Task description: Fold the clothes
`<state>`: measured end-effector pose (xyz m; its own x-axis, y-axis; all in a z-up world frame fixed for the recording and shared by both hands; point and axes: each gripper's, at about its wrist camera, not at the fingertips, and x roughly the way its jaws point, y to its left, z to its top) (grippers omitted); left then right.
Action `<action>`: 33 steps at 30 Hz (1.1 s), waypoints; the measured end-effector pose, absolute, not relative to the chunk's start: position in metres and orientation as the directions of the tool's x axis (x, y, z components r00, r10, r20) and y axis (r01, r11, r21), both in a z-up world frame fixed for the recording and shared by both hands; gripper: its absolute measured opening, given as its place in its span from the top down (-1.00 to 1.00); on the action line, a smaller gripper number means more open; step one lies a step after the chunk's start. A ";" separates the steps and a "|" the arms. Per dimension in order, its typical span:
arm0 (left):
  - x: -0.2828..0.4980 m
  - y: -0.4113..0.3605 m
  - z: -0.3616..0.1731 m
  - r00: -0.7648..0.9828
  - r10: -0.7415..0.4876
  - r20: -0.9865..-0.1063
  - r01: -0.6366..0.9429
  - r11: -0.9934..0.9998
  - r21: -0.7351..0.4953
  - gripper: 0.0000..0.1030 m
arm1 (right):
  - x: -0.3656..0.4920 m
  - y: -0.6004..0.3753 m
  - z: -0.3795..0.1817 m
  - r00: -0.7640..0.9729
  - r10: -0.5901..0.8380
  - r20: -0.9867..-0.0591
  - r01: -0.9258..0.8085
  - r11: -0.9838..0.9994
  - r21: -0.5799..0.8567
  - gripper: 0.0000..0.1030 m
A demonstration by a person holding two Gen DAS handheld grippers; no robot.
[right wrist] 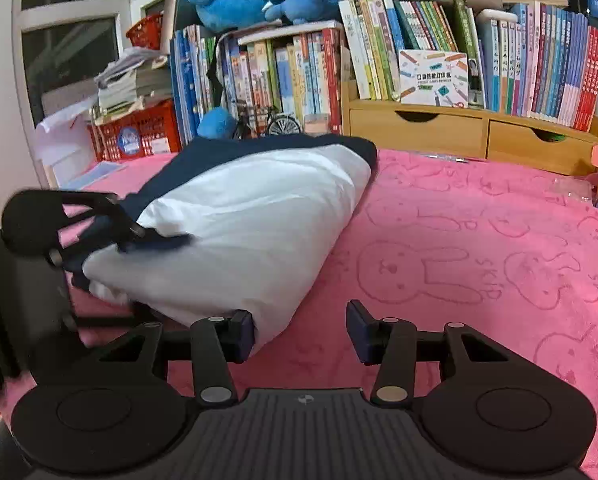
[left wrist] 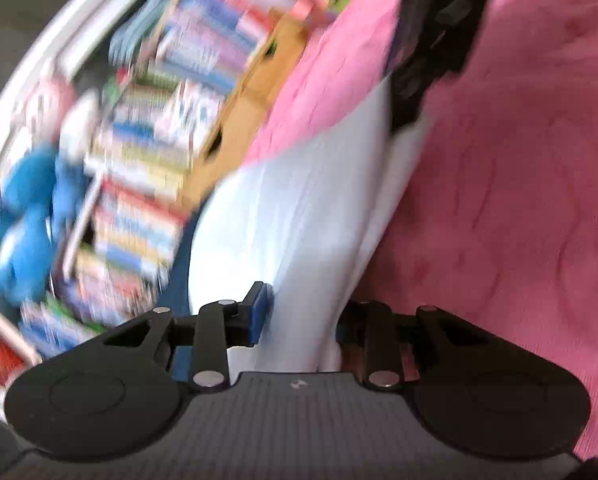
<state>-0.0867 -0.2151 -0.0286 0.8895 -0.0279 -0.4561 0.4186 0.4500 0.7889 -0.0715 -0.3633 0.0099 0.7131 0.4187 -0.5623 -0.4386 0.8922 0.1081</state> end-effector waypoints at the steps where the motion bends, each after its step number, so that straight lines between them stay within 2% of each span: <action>1: -0.089 -0.206 -0.027 0.889 -0.007 -0.458 0.409 0.461 0.787 0.42 | -0.072 -0.364 0.009 0.712 0.416 -0.565 -0.436 0.893 0.108 0.06; 10: -0.112 -0.127 -0.003 0.847 0.170 -0.504 0.320 0.595 0.737 0.43 | -0.078 -0.365 -0.002 0.723 0.376 -0.579 -0.404 0.911 0.088 -0.01; 14: -0.124 -0.096 0.006 0.827 0.223 -0.516 0.255 0.670 0.698 0.37 | -0.082 -0.367 -0.006 0.725 0.375 -0.578 -0.395 0.913 0.096 -0.19; 15: -0.130 -0.087 0.009 0.820 0.234 -0.523 0.235 0.695 0.679 0.29 | -0.083 -0.368 -0.007 0.725 0.378 -0.576 -0.397 0.912 0.100 -0.23; 17: -0.123 -0.075 0.002 0.805 0.234 -0.545 0.197 0.761 0.618 -0.02 | -0.087 -0.371 -0.006 0.722 0.385 -0.575 -0.404 0.909 0.101 -0.34; 18: -0.121 -0.067 0.004 0.800 0.229 -0.555 0.175 0.796 0.580 -0.29 | -0.089 -0.373 -0.005 0.720 0.389 -0.575 -0.408 0.907 0.103 -0.41; 19: -0.119 -0.060 0.006 0.794 0.224 -0.565 0.152 0.827 0.541 -0.47 | -0.092 -0.375 -0.004 0.713 0.404 -0.573 -0.419 0.901 0.113 -0.49; 21: -0.116 -0.049 0.015 0.796 0.174 -0.580 0.127 0.889 0.440 -0.52 | -0.098 -0.382 -0.002 0.699 0.439 -0.565 -0.442 0.886 0.141 -0.55; 24: -0.117 -0.038 0.035 0.809 0.045 -0.586 0.124 0.961 0.245 -0.91 | -0.106 -0.386 0.003 0.703 0.452 -0.549 -0.447 0.881 0.153 -0.63; 25: -0.117 -0.034 0.041 0.814 0.000 -0.581 0.126 0.976 0.176 -0.94 | -0.109 -0.385 0.004 0.710 0.447 -0.544 -0.446 0.883 0.144 -0.66; 29: -0.107 -0.024 0.053 0.803 -0.231 -0.550 0.163 0.972 -0.170 -1.00 | -0.117 -0.373 0.007 0.736 0.416 -0.535 -0.455 0.888 0.064 -0.81; 33: -0.096 -0.019 0.046 0.755 -0.482 -0.445 0.217 0.824 -0.524 -1.00 | -0.124 -0.355 0.005 0.745 0.403 -0.532 -0.482 0.876 -0.012 -0.89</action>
<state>-0.0955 -0.0185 0.0464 0.7548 -0.4820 -0.4450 0.2173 0.8237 -0.5238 -0.1243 -0.3554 0.0048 0.7448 0.4027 -0.5321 -0.4823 0.8759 -0.0122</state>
